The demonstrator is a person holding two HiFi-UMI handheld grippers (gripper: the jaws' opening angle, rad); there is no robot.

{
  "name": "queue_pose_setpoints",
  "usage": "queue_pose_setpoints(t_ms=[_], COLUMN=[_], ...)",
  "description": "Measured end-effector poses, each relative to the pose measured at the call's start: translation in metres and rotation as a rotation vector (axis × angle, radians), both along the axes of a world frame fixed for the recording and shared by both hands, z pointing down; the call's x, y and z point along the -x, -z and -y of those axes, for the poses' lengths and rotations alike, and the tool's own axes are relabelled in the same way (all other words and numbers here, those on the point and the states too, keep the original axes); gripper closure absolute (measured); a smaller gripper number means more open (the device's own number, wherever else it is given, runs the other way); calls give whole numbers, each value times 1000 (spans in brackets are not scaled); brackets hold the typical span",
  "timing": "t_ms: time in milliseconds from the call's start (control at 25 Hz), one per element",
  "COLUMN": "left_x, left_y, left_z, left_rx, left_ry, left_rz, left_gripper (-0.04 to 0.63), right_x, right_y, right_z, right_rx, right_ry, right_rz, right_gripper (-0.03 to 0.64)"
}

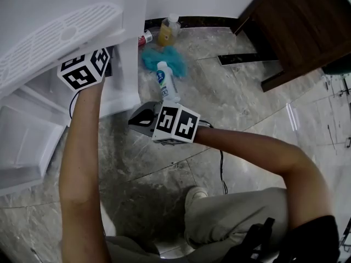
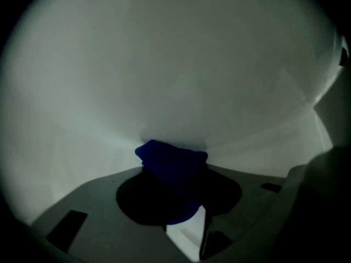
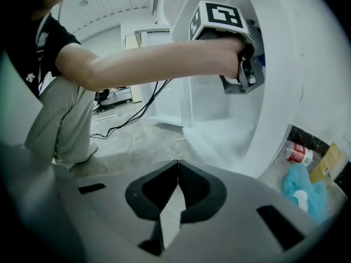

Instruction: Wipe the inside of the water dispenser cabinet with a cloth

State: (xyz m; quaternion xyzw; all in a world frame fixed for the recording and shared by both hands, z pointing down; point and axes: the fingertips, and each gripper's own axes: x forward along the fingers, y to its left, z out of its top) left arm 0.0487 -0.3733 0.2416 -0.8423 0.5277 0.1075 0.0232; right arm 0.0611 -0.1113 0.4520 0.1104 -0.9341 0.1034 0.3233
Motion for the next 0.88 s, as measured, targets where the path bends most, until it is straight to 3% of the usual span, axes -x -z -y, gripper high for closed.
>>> queue_pose_setpoints(t_ms=[280, 680, 880], left_x=[-6, 0, -4], left_y=[-8, -3, -4], left_z=[-30, 2, -12], left_rx=[-4, 4, 14], left_ry=[2, 49, 37], left_rz=[-35, 103, 27], left_gripper=[453, 451, 451], right_x=[7, 2, -5], right_y=[5, 0, -5], right_z=[9, -2, 4], right_rx=[-11, 5, -1], right_ry=[-1, 16, 5], right_rz=[18, 11, -8], right_gripper=[618, 618, 618])
